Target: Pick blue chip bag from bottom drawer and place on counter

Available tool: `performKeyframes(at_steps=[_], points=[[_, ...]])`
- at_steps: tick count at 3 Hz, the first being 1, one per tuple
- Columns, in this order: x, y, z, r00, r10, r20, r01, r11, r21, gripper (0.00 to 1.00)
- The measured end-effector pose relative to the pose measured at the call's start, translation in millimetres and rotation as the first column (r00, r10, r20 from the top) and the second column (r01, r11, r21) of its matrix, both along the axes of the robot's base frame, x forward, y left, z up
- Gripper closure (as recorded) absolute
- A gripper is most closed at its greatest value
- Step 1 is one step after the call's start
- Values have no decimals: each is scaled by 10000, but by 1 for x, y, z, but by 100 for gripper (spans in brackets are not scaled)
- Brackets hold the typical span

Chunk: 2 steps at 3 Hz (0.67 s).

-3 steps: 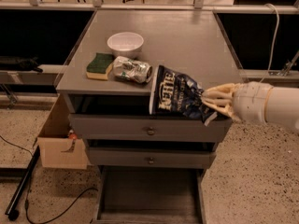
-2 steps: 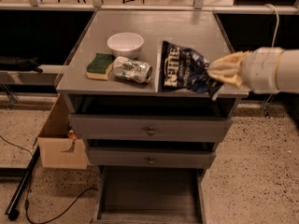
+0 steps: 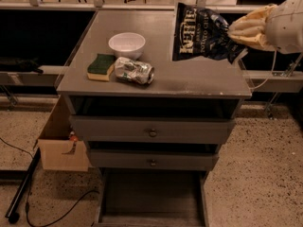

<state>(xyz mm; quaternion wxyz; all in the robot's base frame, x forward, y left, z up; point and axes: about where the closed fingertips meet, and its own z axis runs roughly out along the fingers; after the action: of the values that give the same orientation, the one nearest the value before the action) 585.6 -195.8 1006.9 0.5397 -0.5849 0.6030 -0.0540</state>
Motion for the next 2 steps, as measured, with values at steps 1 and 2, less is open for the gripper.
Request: performKeyframes(at_steps=[1,2], points=[[-3,3,-3,9999,64,-93,-62,9999,145,100],[-3,3,-3,9999,64,-94,-62,9999,146,100]])
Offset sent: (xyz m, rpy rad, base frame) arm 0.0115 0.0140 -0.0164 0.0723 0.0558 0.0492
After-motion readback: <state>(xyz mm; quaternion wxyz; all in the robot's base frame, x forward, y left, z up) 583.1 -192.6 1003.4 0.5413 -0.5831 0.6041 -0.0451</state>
